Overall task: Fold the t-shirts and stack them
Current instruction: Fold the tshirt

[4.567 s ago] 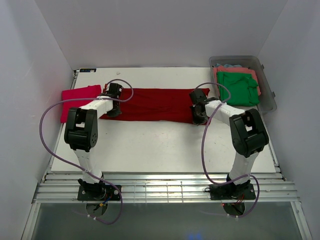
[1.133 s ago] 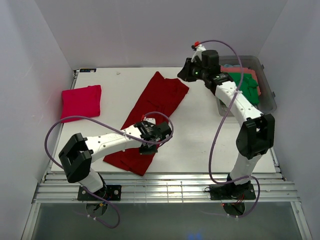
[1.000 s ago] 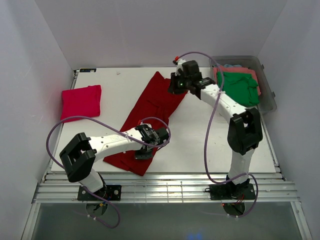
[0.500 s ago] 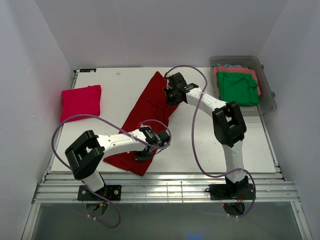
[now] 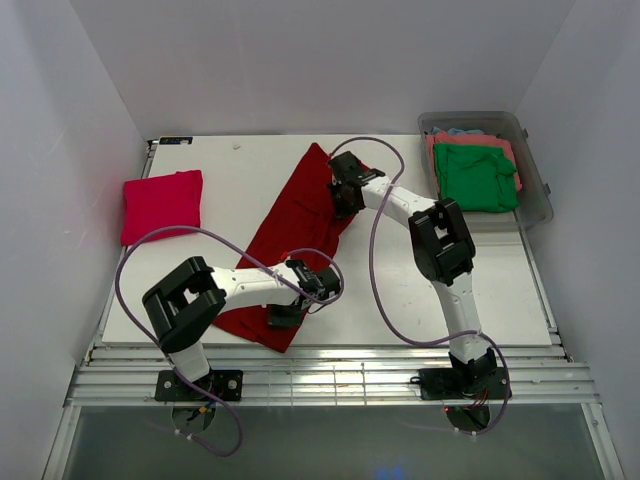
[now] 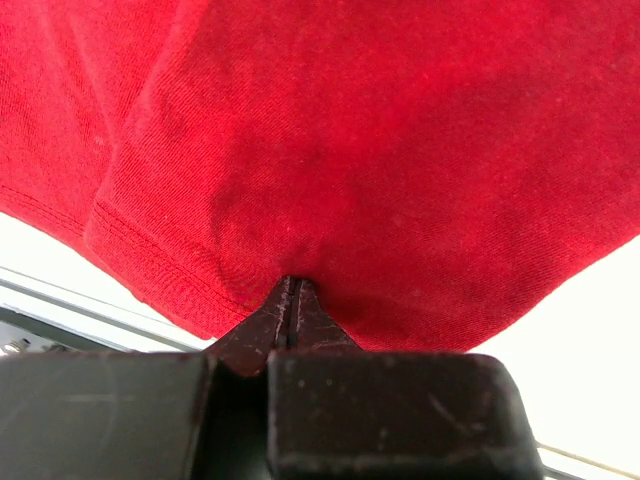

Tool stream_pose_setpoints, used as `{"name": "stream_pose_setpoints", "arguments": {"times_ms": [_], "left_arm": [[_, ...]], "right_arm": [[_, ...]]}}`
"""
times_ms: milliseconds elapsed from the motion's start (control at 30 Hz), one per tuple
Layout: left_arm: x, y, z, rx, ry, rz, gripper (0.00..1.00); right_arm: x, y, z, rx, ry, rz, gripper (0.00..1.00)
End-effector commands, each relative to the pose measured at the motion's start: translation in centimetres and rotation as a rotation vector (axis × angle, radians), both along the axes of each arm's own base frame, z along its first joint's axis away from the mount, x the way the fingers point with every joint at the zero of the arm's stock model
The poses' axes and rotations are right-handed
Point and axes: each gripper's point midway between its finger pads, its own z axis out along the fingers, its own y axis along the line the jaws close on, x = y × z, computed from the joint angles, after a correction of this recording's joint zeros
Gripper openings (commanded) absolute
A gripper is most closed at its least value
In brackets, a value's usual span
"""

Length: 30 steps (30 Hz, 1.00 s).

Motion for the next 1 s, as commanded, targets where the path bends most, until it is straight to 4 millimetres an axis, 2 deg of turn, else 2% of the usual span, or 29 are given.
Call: {"name": "stream_pose_setpoints", "arguments": {"times_ms": [0,33,100,167,200,233,367,567,700,733,800,833,900,933,967], "left_arm": [[-1.1,-4.7,-2.5,-0.173,0.069,-0.005,0.00],[-1.3,-5.3,-2.3,-0.185,0.076,-0.016,0.00],[-1.4,-7.0,-1.6,-0.229,0.083,-0.030,0.00],[-1.6,-8.8,-0.9,-0.266,0.085,-0.053,0.00],[-1.9,-9.3,-0.8,-0.278,0.097,-0.060,0.00],[-2.2,-10.0,-0.6,-0.291,0.099,-0.074,0.00],[-2.7,-11.8,-0.5,-0.311,0.110,-0.099,0.00],[-1.1,-13.7,-0.8,-0.293,0.079,-0.160,0.00],[1.2,-15.7,0.8,-0.295,0.000,-0.208,0.00],[2.1,-16.8,2.3,-0.317,-0.034,-0.217,0.00],[4.1,-17.7,4.3,-0.322,-0.110,-0.233,0.00],[5.3,-19.2,7.1,-0.374,-0.166,-0.241,0.00],[7.8,-20.0,10.7,-0.399,-0.276,-0.260,0.01],[8.8,-20.5,12.8,-0.420,-0.331,-0.267,0.05],[10.1,-21.6,16.9,-0.484,-0.418,-0.269,0.07]], "right_arm": [[1.2,-0.6,-0.5,-0.057,-0.009,-0.039,0.08],[1.3,-0.8,-1.3,-0.072,0.005,-0.044,0.08],[2.1,-0.3,-1.0,-0.062,-0.009,-0.050,0.08],[2.3,-0.3,-2.0,-0.073,0.014,-0.058,0.08],[3.2,-0.1,-1.4,-0.058,-0.002,-0.068,0.08],[3.3,-0.1,-2.1,-0.064,0.009,-0.072,0.08],[4.5,-0.1,-2.4,-0.034,0.015,-0.095,0.09],[7.2,0.3,-1.8,0.050,-0.004,-0.105,0.10],[9.2,0.6,-0.1,0.159,-0.052,-0.076,0.13],[9.9,1.6,2.0,0.230,-0.098,-0.037,0.14],[10.6,1.4,4.0,0.270,-0.151,-0.004,0.18],[11.4,1.7,7.6,0.319,-0.226,0.019,0.20],[11.9,0.6,10.8,0.308,-0.312,0.032,0.22],[11.6,0.2,15.4,0.320,-0.400,0.046,0.23],[11.3,-0.5,16.4,0.291,-0.453,0.065,0.23]]}}
